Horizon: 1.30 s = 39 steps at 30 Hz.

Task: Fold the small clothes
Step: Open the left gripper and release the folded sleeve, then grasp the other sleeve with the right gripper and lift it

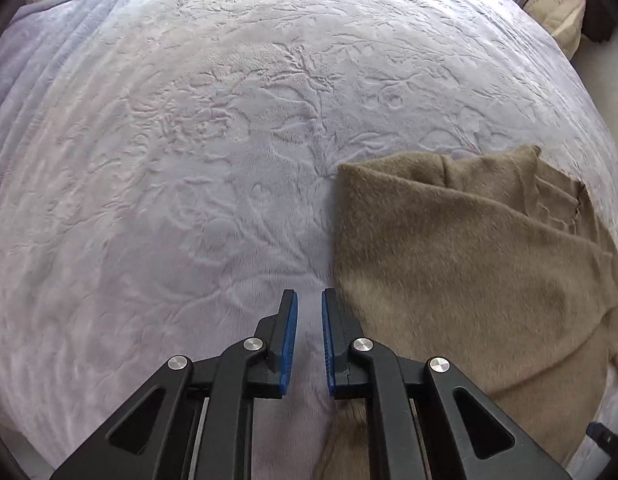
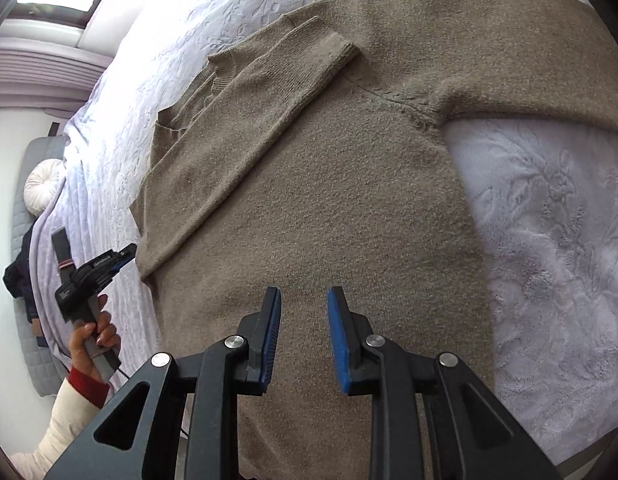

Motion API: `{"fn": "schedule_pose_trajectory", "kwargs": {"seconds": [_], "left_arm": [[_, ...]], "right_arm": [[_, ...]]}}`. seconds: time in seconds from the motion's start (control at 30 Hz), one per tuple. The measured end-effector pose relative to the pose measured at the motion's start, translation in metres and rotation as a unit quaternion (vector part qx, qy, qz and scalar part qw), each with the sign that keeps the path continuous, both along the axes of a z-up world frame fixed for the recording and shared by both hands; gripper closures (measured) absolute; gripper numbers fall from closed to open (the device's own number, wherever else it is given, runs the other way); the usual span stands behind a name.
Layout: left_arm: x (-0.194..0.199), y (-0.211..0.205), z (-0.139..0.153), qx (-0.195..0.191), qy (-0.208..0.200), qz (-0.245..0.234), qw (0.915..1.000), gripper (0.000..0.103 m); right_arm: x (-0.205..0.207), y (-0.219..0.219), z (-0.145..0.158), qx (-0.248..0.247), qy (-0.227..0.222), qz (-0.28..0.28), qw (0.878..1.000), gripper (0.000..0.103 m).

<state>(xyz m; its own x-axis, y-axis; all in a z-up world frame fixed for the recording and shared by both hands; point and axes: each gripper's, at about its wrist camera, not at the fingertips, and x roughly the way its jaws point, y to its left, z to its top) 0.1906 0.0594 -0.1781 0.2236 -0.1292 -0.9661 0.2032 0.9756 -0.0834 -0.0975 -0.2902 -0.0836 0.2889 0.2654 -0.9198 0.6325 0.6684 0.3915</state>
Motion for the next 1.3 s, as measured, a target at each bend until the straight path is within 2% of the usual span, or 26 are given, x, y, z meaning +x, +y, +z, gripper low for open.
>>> {"fn": "schedule_pose_trajectory", "kwargs": {"seconds": [0.03,0.07,0.1,0.13,0.17,0.2,0.3,0.43,0.47,0.5,0.53,0.63,0.7,0.77,0.83,1.13,1.17,1.27,1.3], "left_arm": [[-0.006,-0.002,0.004,0.009,-0.002,0.0,1.0,0.088],[-0.013,-0.003,0.01,0.011,-0.004,0.0,0.9999,0.063],[-0.019,-0.005,0.015,0.006,-0.007,0.002,1.0,0.02],[-0.026,-0.01,0.022,0.003,-0.014,0.005,0.9999,0.009],[-0.036,-0.012,0.03,0.002,-0.025,0.003,0.9997,0.004],[-0.043,-0.015,0.035,0.004,-0.03,-0.003,0.9995,0.004],[-0.067,-0.023,0.046,0.02,-0.022,-0.022,0.9993,0.004],[-0.102,-0.048,0.057,0.051,-0.022,-0.073,0.9957,0.004],[-0.111,-0.051,0.06,0.055,-0.021,-0.086,0.9946,0.004],[-0.122,-0.055,0.064,0.052,-0.018,-0.097,0.9937,0.004],[-0.133,-0.063,0.067,0.043,-0.01,-0.115,0.9924,0.004],[-0.155,-0.085,0.075,0.037,-0.003,-0.144,0.9889,0.004],[-0.171,-0.102,0.079,0.032,0.003,-0.164,0.986,0.004],[-0.185,-0.118,0.082,0.031,0.007,-0.181,0.9829,0.004],[-0.196,-0.133,0.084,0.03,0.007,-0.198,0.9798,0.004],[-0.222,-0.184,0.086,0.021,0.013,-0.246,0.969,0.004],[-0.224,-0.188,0.087,0.018,0.013,-0.248,0.9686,0.004],[-0.227,-0.198,0.088,0.014,0.008,-0.255,0.9669,0.004],[-0.227,-0.202,0.087,0.017,0.004,-0.256,0.9665,0.004]], "right_arm": [[0.002,0.001,0.001,0.0,0.0,-0.001,1.0,0.076],[0.002,0.002,0.002,-0.002,0.001,-0.001,1.0,0.075],[0.003,0.003,0.005,-0.006,0.004,0.002,1.0,0.07],[0.004,0.005,0.007,-0.011,0.005,0.006,1.0,0.067],[0.005,0.006,0.009,-0.015,0.005,0.009,1.0,0.06],[0.005,0.008,0.012,-0.019,0.004,0.013,1.0,0.056],[0.004,0.014,0.019,-0.032,0.004,0.022,0.999,0.055],[0.0,0.02,0.028,-0.054,0.01,0.036,0.998,0.055],[-0.002,0.022,0.031,-0.062,0.011,0.039,0.997,0.051],[-0.004,0.023,0.034,-0.073,0.014,0.043,0.996,0.043],[-0.005,0.024,0.036,-0.08,0.017,0.046,0.996,0.038],[-0.009,0.027,0.043,-0.127,0.031,0.062,0.989,0.031],[-0.01,0.028,0.045,-0.161,0.043,0.074,0.983,0.021],[-0.012,0.026,0.047,-0.193,0.052,0.086,0.976,0.021],[-0.014,0.021,0.046,-0.199,0.052,0.085,0.975,0.02],[-0.03,0.0,0.033,-0.167,0.044,0.07,0.982,0.016],[-0.033,-0.002,0.031,-0.158,0.041,0.065,0.984,0.009],[-0.04,-0.014,0.027,-0.106,0.012,0.035,0.994,0.001],[-0.042,-0.019,0.025,-0.095,0.007,0.026,0.995,0.001]]}}
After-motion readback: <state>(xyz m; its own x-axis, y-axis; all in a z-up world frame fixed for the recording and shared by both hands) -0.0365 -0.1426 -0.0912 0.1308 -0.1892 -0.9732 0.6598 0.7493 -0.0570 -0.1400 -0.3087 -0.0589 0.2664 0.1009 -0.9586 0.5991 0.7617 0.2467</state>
